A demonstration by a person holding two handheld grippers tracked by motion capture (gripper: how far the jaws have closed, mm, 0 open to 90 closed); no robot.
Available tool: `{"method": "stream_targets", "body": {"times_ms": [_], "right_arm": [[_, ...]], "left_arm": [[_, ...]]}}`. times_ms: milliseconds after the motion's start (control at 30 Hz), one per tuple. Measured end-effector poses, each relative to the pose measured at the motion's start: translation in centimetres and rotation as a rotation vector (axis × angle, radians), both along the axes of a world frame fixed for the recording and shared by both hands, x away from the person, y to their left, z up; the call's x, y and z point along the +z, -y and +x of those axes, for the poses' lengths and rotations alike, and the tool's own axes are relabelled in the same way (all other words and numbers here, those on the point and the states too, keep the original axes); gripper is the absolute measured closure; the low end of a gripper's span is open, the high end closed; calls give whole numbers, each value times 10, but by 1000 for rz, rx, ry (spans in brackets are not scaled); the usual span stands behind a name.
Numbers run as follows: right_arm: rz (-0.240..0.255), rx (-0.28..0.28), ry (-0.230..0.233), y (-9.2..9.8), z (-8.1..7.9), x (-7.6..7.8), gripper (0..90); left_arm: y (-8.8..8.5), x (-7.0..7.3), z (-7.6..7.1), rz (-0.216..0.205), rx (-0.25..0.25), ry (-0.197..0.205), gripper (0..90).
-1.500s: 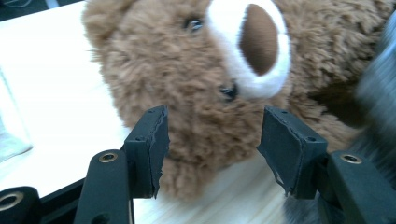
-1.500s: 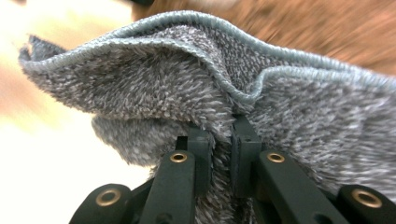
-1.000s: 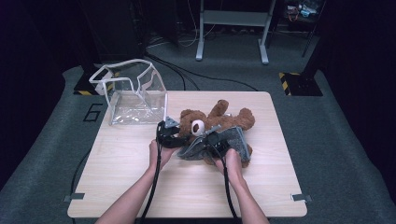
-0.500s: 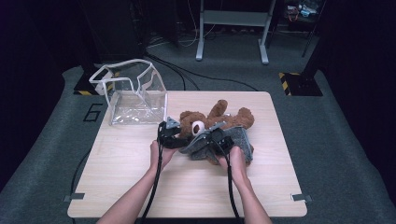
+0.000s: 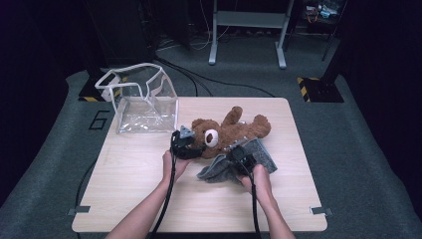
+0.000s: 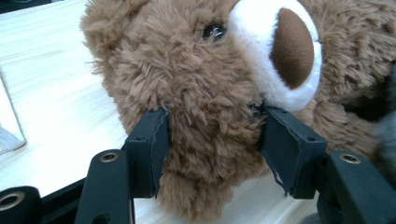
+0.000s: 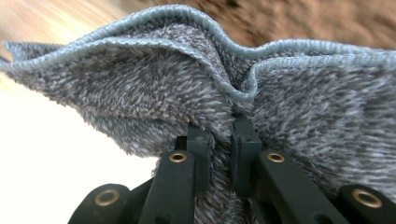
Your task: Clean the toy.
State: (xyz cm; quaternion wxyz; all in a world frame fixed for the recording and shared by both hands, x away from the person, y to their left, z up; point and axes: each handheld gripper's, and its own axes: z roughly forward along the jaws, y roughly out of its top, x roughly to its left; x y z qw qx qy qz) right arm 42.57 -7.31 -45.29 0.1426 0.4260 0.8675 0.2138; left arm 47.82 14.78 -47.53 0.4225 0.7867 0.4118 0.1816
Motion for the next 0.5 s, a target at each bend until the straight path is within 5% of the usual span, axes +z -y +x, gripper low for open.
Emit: {"method": "stream_targets", "body": {"times_ms": [233, 367, 500], "right_arm": [[79, -164, 134, 56, -12, 19, 816], [78, -300, 227, 90, -14, 27, 816], [49, -409, 263, 119, -10, 25, 815]], "left_arm": [[1, 1, -9, -7, -7, 3, 405], [4, 1, -16, -11, -12, 1, 387], [8, -1, -23, -12, -22, -3, 370]]}}
